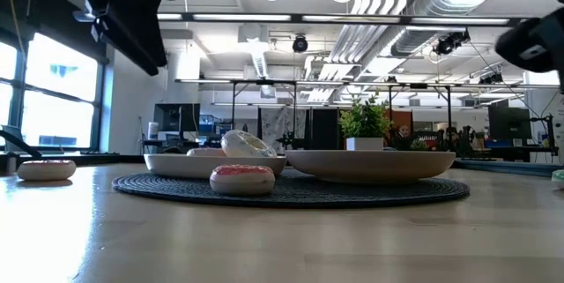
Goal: Pick & Place donuts
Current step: Put the large light green donut on the white plate
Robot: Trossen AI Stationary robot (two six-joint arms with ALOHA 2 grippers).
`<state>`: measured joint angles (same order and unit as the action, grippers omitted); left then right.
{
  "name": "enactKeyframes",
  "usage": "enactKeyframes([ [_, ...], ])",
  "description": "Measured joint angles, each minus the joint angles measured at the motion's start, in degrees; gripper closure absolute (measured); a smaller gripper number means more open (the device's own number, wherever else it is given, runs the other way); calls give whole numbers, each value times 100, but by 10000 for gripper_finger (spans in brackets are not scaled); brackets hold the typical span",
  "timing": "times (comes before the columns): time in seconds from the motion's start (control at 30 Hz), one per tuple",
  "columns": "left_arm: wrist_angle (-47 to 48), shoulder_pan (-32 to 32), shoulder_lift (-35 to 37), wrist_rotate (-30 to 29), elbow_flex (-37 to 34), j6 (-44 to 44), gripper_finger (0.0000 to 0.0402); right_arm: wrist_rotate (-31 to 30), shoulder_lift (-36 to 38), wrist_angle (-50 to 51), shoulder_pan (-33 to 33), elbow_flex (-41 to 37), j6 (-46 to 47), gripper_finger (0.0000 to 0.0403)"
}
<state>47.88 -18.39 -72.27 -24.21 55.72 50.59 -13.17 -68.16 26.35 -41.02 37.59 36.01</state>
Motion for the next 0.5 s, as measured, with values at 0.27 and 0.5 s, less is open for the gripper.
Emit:
enactKeyframes([
  [0.27,-107,0,0,3,0,-35,200,232,-11,1045,-430,-1,215,278],
  [0.5,-152,-2,0,5,0,-35,200,389,-11,617,-753,-386,301,278],
])
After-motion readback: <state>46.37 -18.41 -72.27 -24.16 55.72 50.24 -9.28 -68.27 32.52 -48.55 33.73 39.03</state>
